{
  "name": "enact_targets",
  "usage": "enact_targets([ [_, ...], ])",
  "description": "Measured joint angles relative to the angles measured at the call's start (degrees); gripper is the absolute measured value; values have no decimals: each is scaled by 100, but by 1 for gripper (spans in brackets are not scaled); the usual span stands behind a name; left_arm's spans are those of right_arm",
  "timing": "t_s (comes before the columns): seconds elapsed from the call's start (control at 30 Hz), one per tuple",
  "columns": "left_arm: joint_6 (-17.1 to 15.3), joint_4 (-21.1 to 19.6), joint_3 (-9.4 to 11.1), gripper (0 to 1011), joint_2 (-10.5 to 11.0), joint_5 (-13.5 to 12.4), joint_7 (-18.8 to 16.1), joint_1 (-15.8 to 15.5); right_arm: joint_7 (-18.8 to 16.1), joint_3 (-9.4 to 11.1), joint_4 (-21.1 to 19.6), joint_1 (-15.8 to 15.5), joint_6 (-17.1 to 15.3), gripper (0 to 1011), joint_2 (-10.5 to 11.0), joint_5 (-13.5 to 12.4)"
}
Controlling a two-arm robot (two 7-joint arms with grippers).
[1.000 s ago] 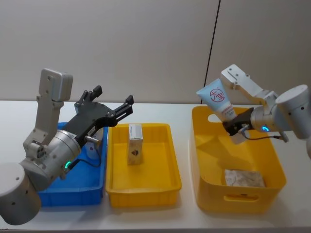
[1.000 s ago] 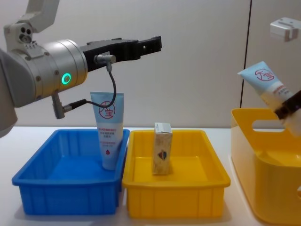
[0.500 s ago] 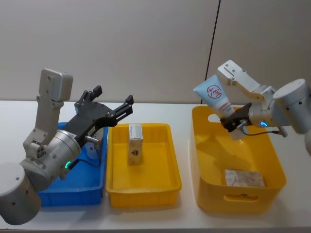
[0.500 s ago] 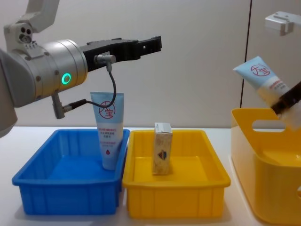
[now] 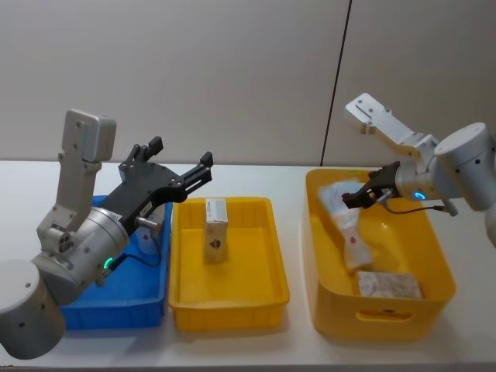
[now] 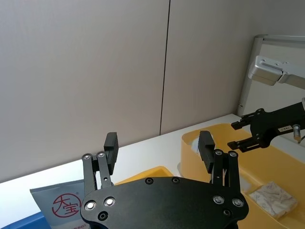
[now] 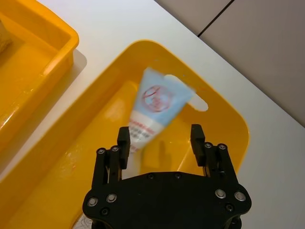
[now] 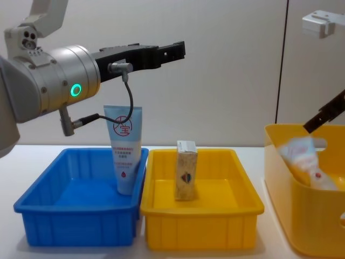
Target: Bimanual collaborative sorting of washing and personal care products
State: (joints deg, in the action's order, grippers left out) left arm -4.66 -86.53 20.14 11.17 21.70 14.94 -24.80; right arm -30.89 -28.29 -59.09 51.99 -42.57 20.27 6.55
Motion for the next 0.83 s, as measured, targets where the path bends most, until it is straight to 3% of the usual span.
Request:
enact_targets([
  [0.17,0,0,0,1001,0,0,0,0,-5,-4,-3,5,-3,881,0,5],
  [0.37,0,0,0,1001,0,0,0,0,-10,-8,-6,7,-5,1004,0,10],
  [0.83,0,0,0,1001,0,0,0,0,-13,-11,-6,13,-5,1004,0,15],
])
